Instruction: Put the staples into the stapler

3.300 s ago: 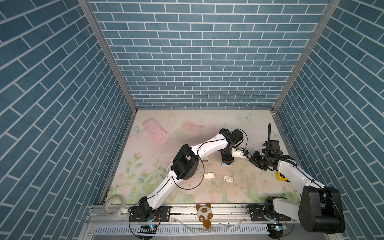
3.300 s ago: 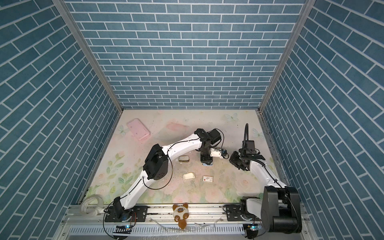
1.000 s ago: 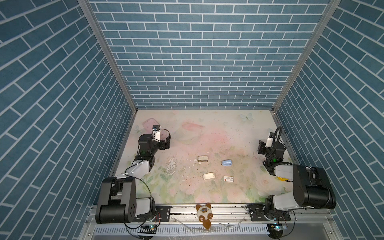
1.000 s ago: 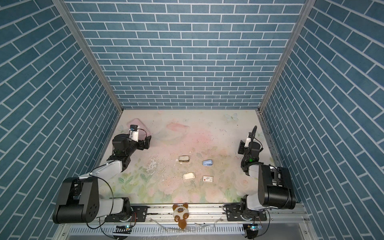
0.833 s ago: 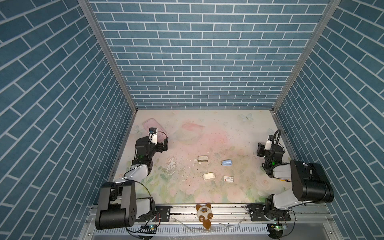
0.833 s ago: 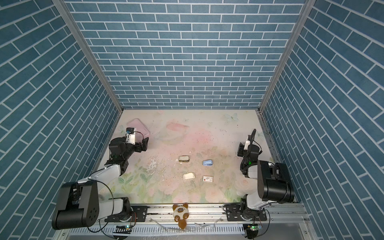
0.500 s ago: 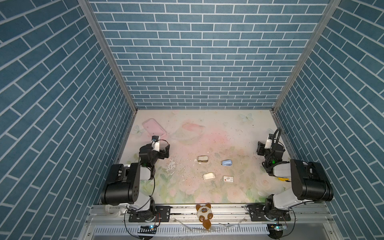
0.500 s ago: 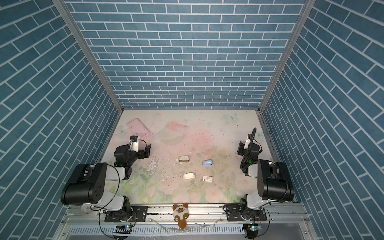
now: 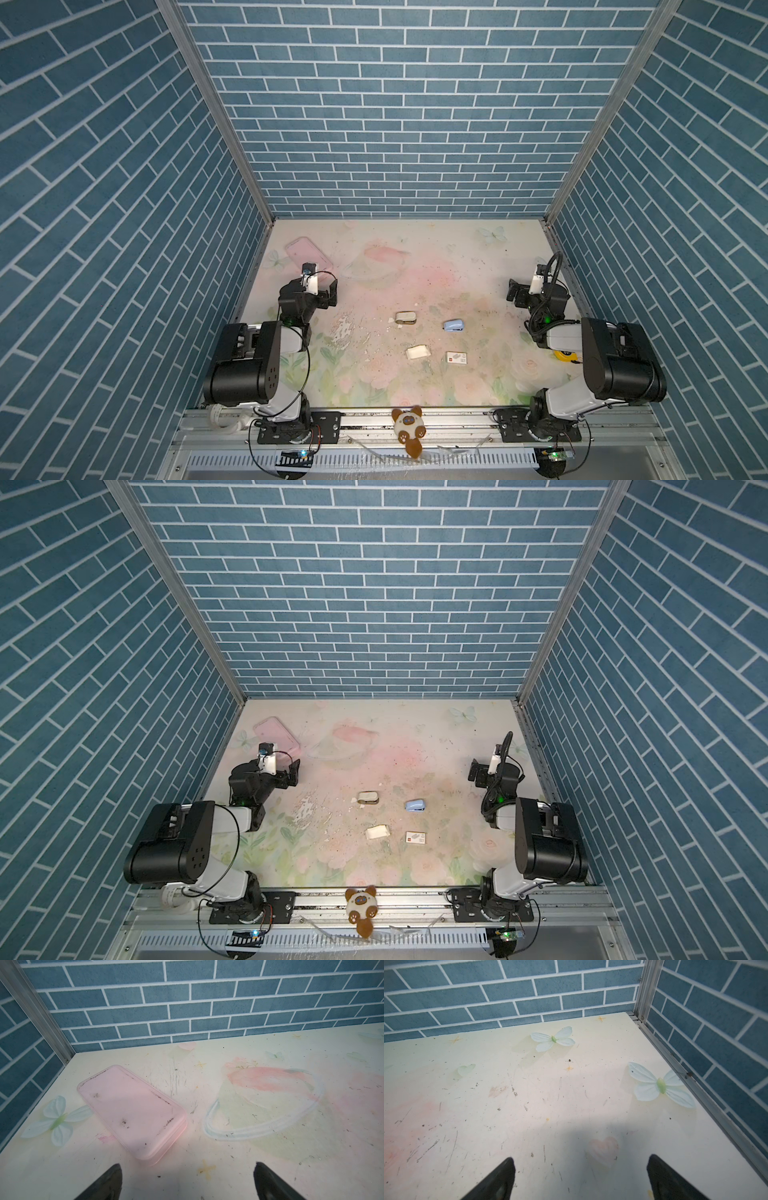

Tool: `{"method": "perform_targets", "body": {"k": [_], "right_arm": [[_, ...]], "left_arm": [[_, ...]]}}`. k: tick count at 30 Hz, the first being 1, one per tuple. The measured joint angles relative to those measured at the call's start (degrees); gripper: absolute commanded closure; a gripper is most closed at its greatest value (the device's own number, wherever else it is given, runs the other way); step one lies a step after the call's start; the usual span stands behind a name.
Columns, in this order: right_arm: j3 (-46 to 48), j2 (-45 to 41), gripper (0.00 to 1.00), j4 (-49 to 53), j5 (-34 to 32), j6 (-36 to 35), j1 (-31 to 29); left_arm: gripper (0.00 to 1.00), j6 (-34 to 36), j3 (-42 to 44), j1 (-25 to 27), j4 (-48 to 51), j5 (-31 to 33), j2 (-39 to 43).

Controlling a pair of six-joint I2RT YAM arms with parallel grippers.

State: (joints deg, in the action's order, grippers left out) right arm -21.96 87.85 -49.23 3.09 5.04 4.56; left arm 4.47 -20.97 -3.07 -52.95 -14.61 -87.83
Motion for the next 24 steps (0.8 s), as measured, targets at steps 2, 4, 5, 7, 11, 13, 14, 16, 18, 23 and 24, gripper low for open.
{"method": "perform_targets", "body": {"k": [2, 4, 5, 7, 11, 13, 14, 16, 18, 23, 24], "right_arm": [[0.0, 0.0, 0.01, 0.2, 0.0, 0.0, 0.0], [0.0, 0.0, 0.01, 0.5, 0.1, 0.0, 0.0], [0.0, 0.0, 0.01, 0.6, 0.1, 0.0, 0.0], [0.0, 0.0, 0.01, 0.7, 0.1, 0.0, 0.0], [0.0, 0.0, 0.01, 0.8, 0.1, 0.0, 0.0], [0.0, 0.0, 0.01, 0.8, 0.1, 0.0, 0.0], [0.0, 0.0, 0.01, 0.8, 0.1, 0.0, 0.0], [0.0, 0.0, 0.01, 0.8, 0.2, 0.0, 0.0], [0.0, 0.0, 0.01, 0.8, 0.1, 0.0, 0.0], [0.0, 0.0, 0.01, 1.0, 0.1, 0.0, -0.3], [0.0, 0.0, 0.01, 1.1, 0.1, 0.0, -0.3]], "left_arm": [[0.0, 0.0, 0.0, 0.0, 0.1, 0.0, 0.0], [0.01, 0.0, 0.0, 0.0, 0.3, 0.1, 0.0], [0.0, 0.0, 0.0, 0.0, 0.4, 0.1, 0.0], [0.0, 0.0, 0.0, 0.0, 0.4, 0.1, 0.0], [0.0, 0.0, 0.0, 0.0, 0.5, 0.1, 0.0], [0.0, 0.0, 0.0, 0.0, 0.5, 0.1, 0.0], [0.0, 0.0, 0.0, 0.0, 0.5, 0.1, 0.0], [0.0, 0.0, 0.0, 0.0, 0.5, 0.0, 0.0], [0.0, 0.0, 0.0, 0.0, 0.6, 0.1, 0.0], [0.0, 0.0, 0.0, 0.0, 0.6, 0.1, 0.0], [0.0, 0.0, 0.0, 0.0, 0.7, 0.1, 0.0]]}}
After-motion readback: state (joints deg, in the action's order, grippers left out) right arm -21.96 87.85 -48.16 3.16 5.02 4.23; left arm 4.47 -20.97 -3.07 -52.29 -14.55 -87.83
